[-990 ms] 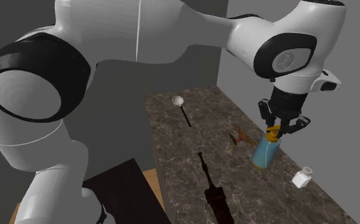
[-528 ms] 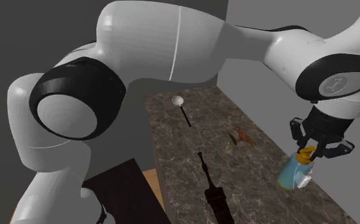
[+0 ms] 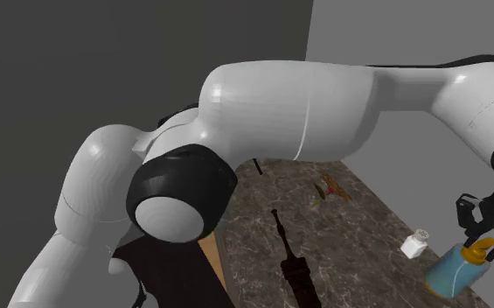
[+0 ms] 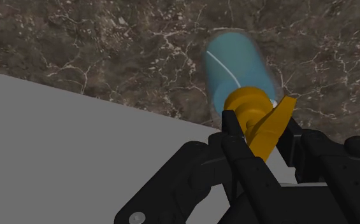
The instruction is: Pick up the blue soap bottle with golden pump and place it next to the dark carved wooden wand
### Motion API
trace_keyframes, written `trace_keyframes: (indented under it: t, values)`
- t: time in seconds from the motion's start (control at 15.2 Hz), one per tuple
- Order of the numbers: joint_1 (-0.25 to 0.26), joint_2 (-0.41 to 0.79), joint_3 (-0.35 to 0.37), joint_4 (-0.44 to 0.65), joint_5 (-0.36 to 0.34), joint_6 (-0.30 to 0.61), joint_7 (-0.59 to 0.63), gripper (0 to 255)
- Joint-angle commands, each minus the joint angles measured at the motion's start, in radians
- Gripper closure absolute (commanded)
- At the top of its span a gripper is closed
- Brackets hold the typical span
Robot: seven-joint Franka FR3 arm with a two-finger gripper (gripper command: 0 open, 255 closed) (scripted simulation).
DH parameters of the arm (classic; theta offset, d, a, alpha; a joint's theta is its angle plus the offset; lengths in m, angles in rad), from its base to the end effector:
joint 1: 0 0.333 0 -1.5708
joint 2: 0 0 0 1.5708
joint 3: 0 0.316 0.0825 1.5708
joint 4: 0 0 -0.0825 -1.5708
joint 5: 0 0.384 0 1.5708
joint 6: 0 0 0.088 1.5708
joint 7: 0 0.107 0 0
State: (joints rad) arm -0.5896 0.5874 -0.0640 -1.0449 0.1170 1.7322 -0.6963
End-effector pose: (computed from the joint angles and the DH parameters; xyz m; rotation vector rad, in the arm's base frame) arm 0.5947 -0.4242 0.5122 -3.1335 -0.0661 -0.2030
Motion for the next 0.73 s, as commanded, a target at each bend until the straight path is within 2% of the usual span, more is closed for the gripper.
trace_keyframes:
  t: [0.0, 0.66]
  values:
    - [-0.029, 0.094, -0.002, 0.139, 0.008, -0.047, -0.023, 255]
    - [-0.022, 0.057, -0.002, -0.057, 0.010, 0.112, -0.037, 255]
